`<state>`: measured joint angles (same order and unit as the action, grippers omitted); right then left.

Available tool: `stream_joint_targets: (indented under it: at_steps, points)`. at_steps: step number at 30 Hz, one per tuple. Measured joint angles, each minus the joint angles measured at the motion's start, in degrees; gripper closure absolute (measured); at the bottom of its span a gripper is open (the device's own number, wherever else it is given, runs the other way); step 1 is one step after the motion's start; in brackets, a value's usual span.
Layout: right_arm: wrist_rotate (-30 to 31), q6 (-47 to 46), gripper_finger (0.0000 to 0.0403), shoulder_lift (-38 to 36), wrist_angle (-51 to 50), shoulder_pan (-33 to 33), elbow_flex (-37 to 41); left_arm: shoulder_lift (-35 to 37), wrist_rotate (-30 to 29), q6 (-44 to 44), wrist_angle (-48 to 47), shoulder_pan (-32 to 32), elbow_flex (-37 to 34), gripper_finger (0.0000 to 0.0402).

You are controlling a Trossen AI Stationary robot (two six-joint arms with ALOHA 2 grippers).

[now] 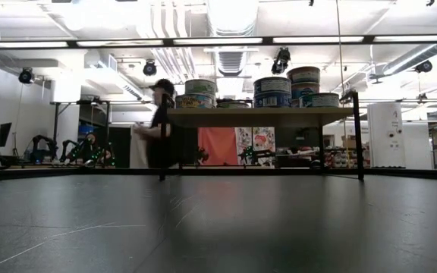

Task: Stack canned seafood by type on shelf
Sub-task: Adjust the red tuna can

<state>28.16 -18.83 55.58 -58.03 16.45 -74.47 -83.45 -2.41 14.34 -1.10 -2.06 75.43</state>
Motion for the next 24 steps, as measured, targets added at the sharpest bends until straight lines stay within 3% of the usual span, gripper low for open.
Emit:
stream_joint_targets:
  at_steps: [4,8,13,17,22,24]
  points:
    - [1.0,5.0,0.0394,0.4,0.0,0.1,0.0,3.9,-7.3,-0.4,2.8,-2.6,-6.3,0.0402]
    - [0.8,3.4,0.0394,1.2,0.0,0.1,0.3,8.3,-11.7,-0.5,3.0,-3.2,-11.4,0.0402]
    - [0.6,2.1,0.0394,3.6,6.6,0.0,3.1,14.0,-11.2,4.5,2.8,-1.9,-19.5,0.0402]
    - [0.5,10.3,0.0394,7.6,16.3,0.0,4.5,18.1,-8.1,10.8,4.5,-1.1,-26.1,0.0402]
    - [8.7,14.8,0.0394,13.2,21.4,-0.4,-0.2,22.5,-8.1,13.1,12.8,-0.7,-33.7,0.0402]
    - [11.1,13.7,0.0394,14.4,21.3,-1.1,-4.5,23.8,-11.1,12.6,14.8,-0.7,-36.0,0.0402]
